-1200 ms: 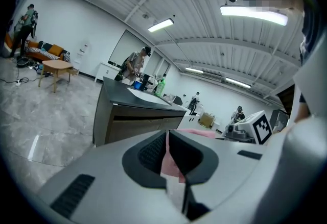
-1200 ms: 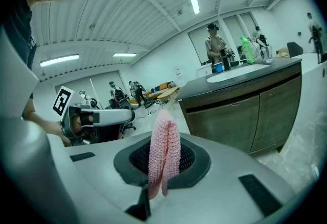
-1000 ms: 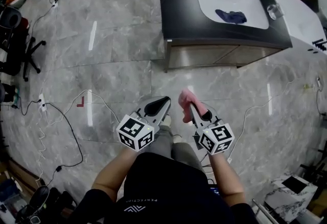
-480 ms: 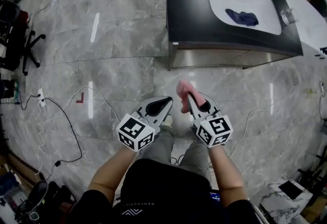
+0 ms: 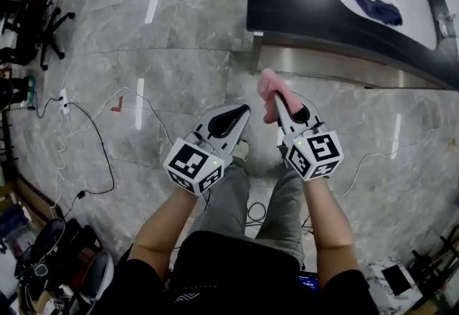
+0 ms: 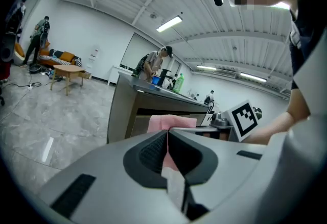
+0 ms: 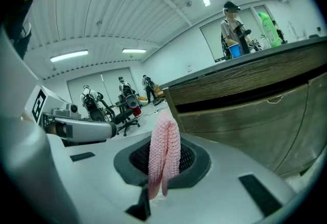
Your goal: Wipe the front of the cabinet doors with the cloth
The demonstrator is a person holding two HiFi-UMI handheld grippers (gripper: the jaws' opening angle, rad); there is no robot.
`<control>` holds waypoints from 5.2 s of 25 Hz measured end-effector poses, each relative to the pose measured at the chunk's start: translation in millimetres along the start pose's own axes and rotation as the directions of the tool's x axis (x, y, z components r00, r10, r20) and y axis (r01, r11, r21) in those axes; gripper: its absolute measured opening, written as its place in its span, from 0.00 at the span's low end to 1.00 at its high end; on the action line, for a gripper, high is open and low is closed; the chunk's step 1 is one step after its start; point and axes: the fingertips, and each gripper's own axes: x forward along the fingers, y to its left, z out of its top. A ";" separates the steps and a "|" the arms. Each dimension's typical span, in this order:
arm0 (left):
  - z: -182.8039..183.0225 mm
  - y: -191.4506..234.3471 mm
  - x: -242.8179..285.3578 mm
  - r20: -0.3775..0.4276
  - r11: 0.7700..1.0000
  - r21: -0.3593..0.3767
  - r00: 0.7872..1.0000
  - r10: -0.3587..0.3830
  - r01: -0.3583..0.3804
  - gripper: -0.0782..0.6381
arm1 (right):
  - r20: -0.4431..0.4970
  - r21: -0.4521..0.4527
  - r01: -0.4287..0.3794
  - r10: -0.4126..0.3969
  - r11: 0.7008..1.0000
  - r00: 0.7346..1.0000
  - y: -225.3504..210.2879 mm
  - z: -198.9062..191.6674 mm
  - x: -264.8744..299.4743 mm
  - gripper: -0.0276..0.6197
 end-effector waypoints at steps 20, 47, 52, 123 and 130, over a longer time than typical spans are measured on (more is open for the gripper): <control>-33.3 38.6 45.2 0.054 0.982 -0.058 0.981 0.185 -0.181 0.13 | 0.011 -0.076 -0.078 0.079 0.994 0.997 -47.4 -24.7 52.5 0.11; -36.4 -63.0 209.3 -0.002 0.999 -0.038 0.999 0.038 -0.038 0.13 | 0.102 0.039 0.147 -0.150 0.988 0.983 -237.2 -10.6 -62.4 0.11; -35.2 -95.2 240.7 -0.012 0.999 -0.036 1.000 -0.003 0.002 0.13 | 0.113 0.053 0.198 -0.203 0.979 0.973 -276.5 -5.1 -92.9 0.11; -109.3 -1.9 173.3 0.002 0.977 -0.076 0.980 0.201 -0.200 0.13 | 0.061 -0.037 0.085 -0.083 0.996 0.995 -201.2 -72.3 -6.6 0.11; -103.2 -67.5 225.8 -0.009 0.990 -0.049 0.991 0.130 -0.130 0.13 | 0.102 0.000 0.171 -0.170 0.985 0.980 -264.9 -60.0 -69.5 0.11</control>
